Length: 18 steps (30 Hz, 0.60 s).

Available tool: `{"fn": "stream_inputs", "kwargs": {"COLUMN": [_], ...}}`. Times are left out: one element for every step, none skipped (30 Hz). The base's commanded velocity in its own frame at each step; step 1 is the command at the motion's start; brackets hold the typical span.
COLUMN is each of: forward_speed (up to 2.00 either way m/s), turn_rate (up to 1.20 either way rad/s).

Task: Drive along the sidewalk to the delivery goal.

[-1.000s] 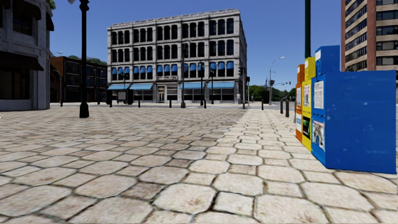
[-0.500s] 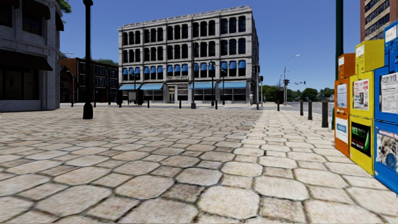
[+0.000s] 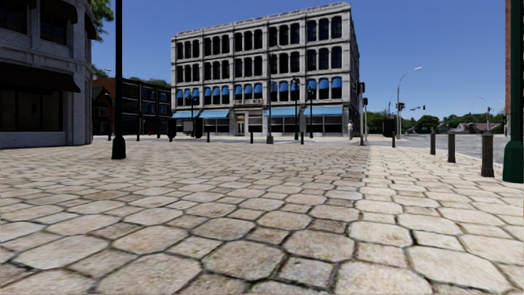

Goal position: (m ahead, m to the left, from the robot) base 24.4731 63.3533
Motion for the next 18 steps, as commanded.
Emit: {"fn": "stream_inputs", "kwargs": {"forward_speed": [2.00,2.00,2.00,2.00,2.00,2.00,2.00,2.00,2.00,2.00,2.00,2.00,2.00,2.00,2.00,2.00,2.00,2.00], "turn_rate": [0.26,0.26,0.26,0.26,0.26,0.26,0.26,0.26,0.26,0.26,0.26,0.26,0.26,0.26,0.26,0.26,0.26,0.26]}}
